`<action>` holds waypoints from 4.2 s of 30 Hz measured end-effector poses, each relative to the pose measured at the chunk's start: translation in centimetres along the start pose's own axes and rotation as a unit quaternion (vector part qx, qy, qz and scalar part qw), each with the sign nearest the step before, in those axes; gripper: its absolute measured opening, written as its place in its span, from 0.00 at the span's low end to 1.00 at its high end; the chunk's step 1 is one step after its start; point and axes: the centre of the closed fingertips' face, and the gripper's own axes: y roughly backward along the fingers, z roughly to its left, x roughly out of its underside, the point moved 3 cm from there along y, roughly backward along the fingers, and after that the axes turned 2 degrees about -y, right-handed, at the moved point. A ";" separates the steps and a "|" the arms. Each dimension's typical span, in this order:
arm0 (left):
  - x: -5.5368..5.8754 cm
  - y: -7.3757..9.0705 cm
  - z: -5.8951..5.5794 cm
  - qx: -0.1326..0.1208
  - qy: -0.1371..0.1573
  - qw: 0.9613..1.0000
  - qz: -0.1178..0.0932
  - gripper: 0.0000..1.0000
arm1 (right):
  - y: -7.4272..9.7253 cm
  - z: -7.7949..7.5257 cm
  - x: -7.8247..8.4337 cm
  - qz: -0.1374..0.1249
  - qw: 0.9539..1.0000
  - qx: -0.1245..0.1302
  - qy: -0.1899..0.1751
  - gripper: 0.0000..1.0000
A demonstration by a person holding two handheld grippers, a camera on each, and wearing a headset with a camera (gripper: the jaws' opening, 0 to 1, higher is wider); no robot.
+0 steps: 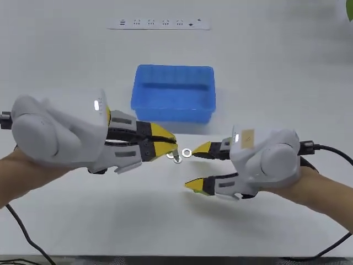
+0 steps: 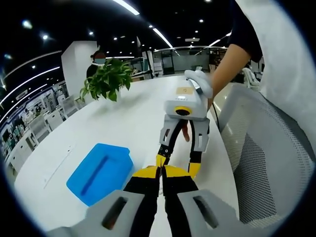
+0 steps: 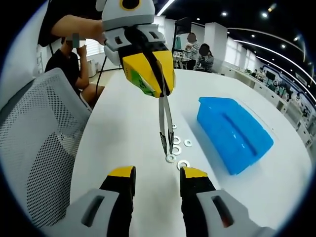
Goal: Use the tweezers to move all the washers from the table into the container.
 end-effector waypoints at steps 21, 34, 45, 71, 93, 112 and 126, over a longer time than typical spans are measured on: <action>0.5 -0.8 0.0 0.016 0.003 1.000 0.007 0.05 | -0.2 -0.3 0.2 -0.005 1.000 0.003 -0.016 0.37; 0.6 -0.9 0.3 0.012 0.004 1.000 0.001 0.05 | -0.3 -0.3 0.4 -0.006 1.000 0.005 -0.023 0.37; 0.8 -1.2 0.3 0.015 0.017 1.000 0.004 0.05 | -0.5 -0.1 0.5 -0.005 1.000 0.001 -0.024 0.36; 1.1 -0.7 0.7 0.062 0.035 0.997 0.035 0.05 | -2.3 -1.7 -2.7 -0.025 0.999 -0.038 0.016 0.15; 1.0 -1.0 0.8 0.050 0.031 0.997 0.042 0.06 | -2.4 -1.5 -2.8 -0.021 0.998 -0.032 0.041 0.10; -0.3 1.2 1.0 -0.025 0.033 0.999 -0.001 0.30 | -0.6 -1.0 -4.6 -0.044 0.998 -0.021 0.029 0.10; 0.0 5.4 2.4 -0.146 0.088 0.984 -0.055 0.62 | 3.5 -4.3 -9.2 -0.095 0.995 0.019 0.033 0.10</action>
